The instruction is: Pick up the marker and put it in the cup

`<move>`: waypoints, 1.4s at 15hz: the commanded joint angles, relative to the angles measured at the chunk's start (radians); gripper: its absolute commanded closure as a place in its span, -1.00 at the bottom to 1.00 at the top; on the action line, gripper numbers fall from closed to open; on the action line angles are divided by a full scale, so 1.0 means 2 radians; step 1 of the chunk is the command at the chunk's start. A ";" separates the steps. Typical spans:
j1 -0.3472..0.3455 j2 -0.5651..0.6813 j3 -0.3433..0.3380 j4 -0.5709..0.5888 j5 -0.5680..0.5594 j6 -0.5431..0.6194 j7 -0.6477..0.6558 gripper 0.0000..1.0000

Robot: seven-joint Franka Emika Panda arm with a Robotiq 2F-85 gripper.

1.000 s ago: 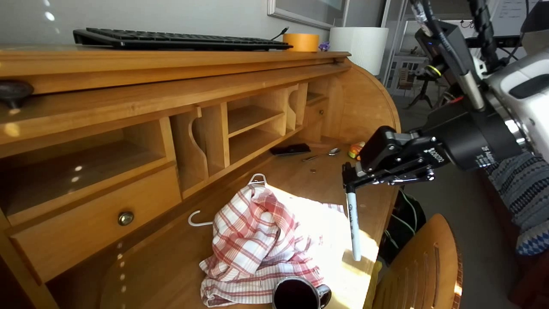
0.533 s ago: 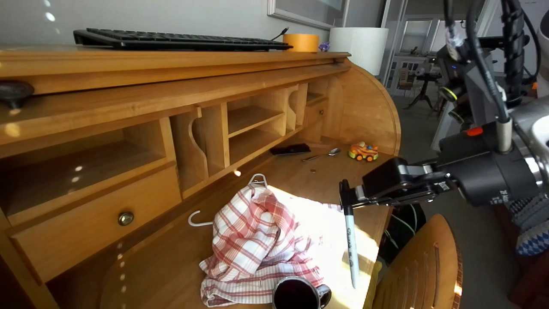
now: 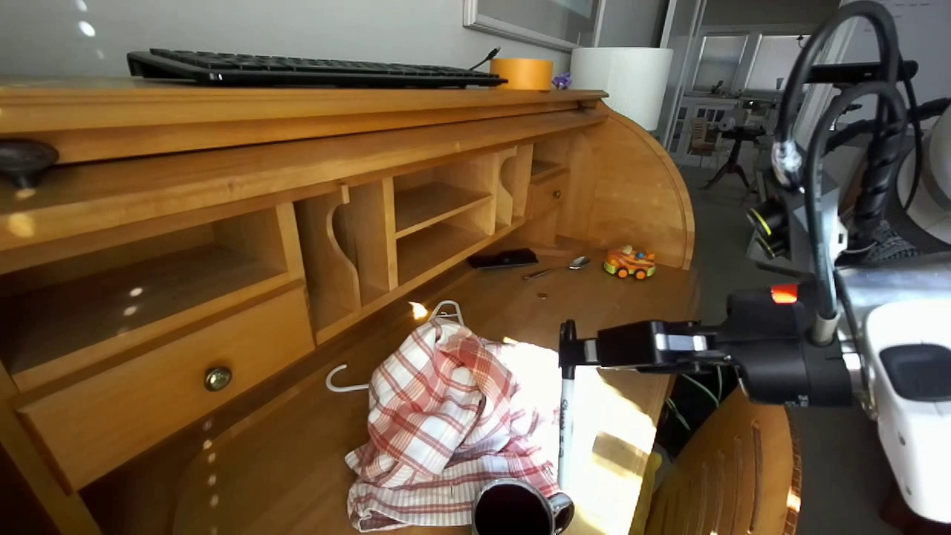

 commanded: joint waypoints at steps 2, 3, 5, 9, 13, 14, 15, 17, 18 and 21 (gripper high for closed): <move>-0.074 0.064 0.125 0.014 0.005 -0.065 0.037 0.93; -0.099 0.075 0.165 0.018 0.006 -0.083 0.039 0.93; -0.161 0.100 0.244 0.028 0.008 -0.114 0.036 0.93; -0.281 0.133 0.364 0.042 0.008 -0.174 0.008 0.93; -0.381 0.144 0.432 0.050 0.006 -0.211 0.012 0.93; -0.344 0.143 0.385 0.052 0.006 -0.197 0.018 0.93; -0.357 0.142 0.388 0.054 0.006 -0.187 0.011 0.93; -0.359 0.139 0.380 0.057 0.006 -0.171 0.009 0.93; -0.419 0.138 0.438 0.057 0.006 -0.175 0.000 0.93; -0.451 0.137 0.468 0.064 0.006 -0.163 0.021 0.93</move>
